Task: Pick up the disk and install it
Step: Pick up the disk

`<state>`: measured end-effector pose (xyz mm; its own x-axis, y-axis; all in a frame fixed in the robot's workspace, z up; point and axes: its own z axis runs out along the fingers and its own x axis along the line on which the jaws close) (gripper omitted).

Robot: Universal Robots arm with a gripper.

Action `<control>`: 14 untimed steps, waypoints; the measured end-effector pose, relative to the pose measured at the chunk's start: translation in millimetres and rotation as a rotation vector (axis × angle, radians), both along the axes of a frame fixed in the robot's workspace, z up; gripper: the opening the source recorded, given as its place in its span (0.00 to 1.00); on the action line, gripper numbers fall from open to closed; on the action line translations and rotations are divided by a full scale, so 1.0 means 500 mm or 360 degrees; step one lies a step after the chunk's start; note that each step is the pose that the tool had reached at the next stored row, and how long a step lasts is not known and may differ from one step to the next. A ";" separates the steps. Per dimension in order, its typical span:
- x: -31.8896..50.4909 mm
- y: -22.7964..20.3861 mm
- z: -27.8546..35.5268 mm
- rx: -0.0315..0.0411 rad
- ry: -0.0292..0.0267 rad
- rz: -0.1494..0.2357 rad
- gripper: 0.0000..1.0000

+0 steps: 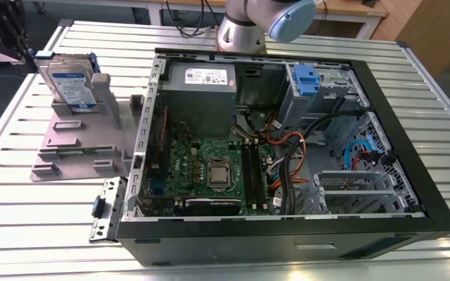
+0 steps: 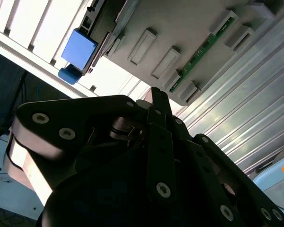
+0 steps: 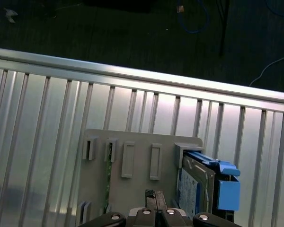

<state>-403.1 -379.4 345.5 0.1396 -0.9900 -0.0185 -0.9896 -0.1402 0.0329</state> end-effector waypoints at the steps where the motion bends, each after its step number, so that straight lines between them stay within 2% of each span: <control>1: 0.000 0.0000 0.000 0.0000 0.00000 0.0005 0.10; 14: 0.000 0.0000 0.000 0.0000 0.00001 0.0065 0.10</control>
